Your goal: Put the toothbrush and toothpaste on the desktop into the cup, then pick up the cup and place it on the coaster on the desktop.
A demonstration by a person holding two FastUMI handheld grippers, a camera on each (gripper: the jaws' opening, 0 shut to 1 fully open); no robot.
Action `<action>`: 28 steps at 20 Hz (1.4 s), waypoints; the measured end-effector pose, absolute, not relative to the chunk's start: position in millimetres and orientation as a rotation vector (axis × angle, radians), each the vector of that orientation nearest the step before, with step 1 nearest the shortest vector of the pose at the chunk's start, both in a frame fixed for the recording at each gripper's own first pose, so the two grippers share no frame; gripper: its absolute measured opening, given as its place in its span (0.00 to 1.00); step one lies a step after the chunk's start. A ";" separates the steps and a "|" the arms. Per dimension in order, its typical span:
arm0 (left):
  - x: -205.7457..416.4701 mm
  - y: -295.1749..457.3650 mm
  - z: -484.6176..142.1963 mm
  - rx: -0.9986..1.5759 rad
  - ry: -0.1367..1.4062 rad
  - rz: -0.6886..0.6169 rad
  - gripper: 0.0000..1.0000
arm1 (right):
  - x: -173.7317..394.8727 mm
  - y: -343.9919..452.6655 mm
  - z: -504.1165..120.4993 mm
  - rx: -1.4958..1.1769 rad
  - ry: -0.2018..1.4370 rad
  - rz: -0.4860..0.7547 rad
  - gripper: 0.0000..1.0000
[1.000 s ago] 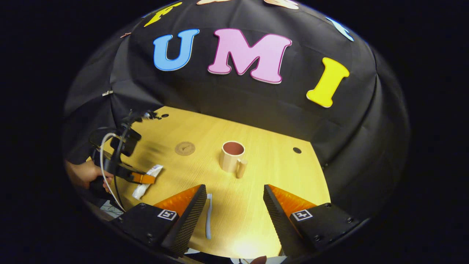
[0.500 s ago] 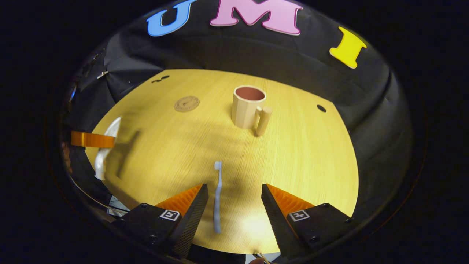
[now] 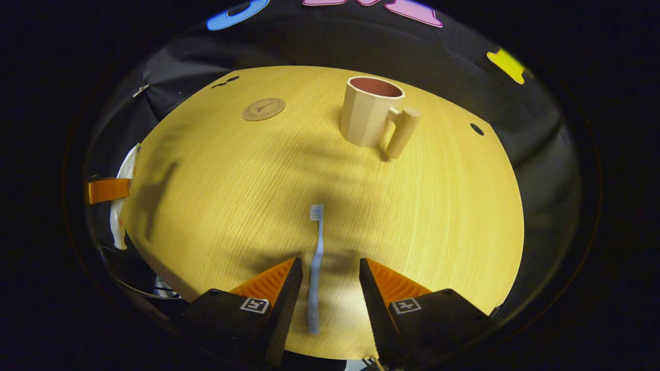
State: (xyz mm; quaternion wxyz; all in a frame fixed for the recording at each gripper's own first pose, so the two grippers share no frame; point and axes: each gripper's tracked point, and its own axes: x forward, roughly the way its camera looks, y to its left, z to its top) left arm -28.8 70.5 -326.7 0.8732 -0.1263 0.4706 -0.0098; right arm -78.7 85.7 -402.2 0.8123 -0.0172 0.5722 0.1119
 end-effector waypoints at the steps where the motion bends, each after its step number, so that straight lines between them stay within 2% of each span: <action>1: -28.8 70.7 -326.4 -0.263 0.984 -0.020 0.28 | -80.3 87.7 -404.6 -0.028 1.236 0.241 0.67; 3: -29.4 71.8 -327.2 -0.259 0.984 -0.018 0.27 | -79.4 86.8 -407.0 -0.022 1.244 0.230 0.61; 4: -29.4 72.1 -327.1 -0.259 0.984 -0.016 0.32 | -78.7 86.2 -409.6 -0.022 1.249 0.224 0.53; 5: -29.9 72.2 -327.4 -0.260 0.986 -0.014 0.28 | -80.1 86.8 -411.7 -0.022 1.256 0.221 0.49; 6: -30.0 72.3 -328.2 -0.261 0.987 -0.012 0.32 | -80.3 87.4 -413.2 -0.020 1.263 0.220 0.47; 7: -30.8 72.8 -328.3 -0.260 0.990 -0.009 0.28 | -81.5 88.6 -413.9 -0.019 1.271 0.222 0.46; 8: -31.9 72.8 -328.7 -0.259 0.992 -0.008 0.27 | -82.2 90.2 -414.5 -0.019 1.277 0.224 0.47; 9: -31.8 72.5 -328.9 -0.258 0.993 -0.007 0.32 | -83.0 91.9 -416.1 -0.022 1.279 0.228 0.47; 10: -31.7 72.0 -329.4 -0.256 0.994 -0.007 0.32 | -83.2 93.3 -416.9 -0.028 1.281 0.231 0.47; 11: -32.2 71.6 -329.7 -0.255 0.995 -0.005 0.27 | -85.5 93.6 -416.6 -0.043 1.286 0.231 0.47; 12: -32.6 71.2 -330.2 -0.255 0.997 -0.004 0.27 | -87.9 93.1 -420.7 -0.051 1.308 0.231 0.36; 13: -33.1 71.5 -329.8 -0.254 0.997 -0.003 0.28 | -85.9 95.7 -423.9 -0.036 1.306 0.231 0.37; 14: -32.7 71.4 -330.8 -0.255 0.997 -0.004 0.28 | -88.4 96.9 -423.4 -0.021 1.323 0.226 0.25; 16: -33.1 69.1 -330.0 -0.256 0.997 -0.006 0.28 | -88.9 99.5 -423.1 0.011 1.334 0.214 0.11; 19: -30.9 65.7 -327.6 -0.258 0.989 -0.015 0.27 | -88.8 99.7 -422.2 0.009 1.323 0.215 0.12; 20: -29.4 62.7 -327.2 -0.260 0.983 -0.024 0.28 | -88.7 99.3 -421.4 0.007 1.312 0.217 0.09; 21: -28.6 60.3 -326.5 -0.260 0.978 -0.031 0.32 | -88.7 98.7 -423.8 0.000 1.306 0.215 0.09; 22: -26.5 59.5 -324.9 -0.255 0.969 -0.033 0.27 | -90.6 99.5 -418.9 0.006 1.293 0.228 0.07; 23: -24.6 58.6 -323.1 -0.249 0.957 -0.035 0.27 | -90.3 102.7 -416.1 0.026 1.275 0.248 0.07; 24: -22.8 57.3 -320.4 -0.244 0.943 -0.038 0.31 | -90.2 103.5 -411.9 0.047 1.257 0.256 0.07; 25: -19.3 53.7 -317.4 -0.242 0.922 -0.047 0.25 | -88.2 103.5 -405.9 0.072 1.231 0.261 0.07; 27: -11.3 43.9 -308.0 -0.250 0.872 -0.076 0.25 | -78.6 102.4 -388.9 0.125 1.147 0.266 0.07; 28: -6.5 38.2 -301.2 -0.257 0.845 -0.092 0.29 | -72.9 100.8 -378.9 0.150 1.103 0.265 0.07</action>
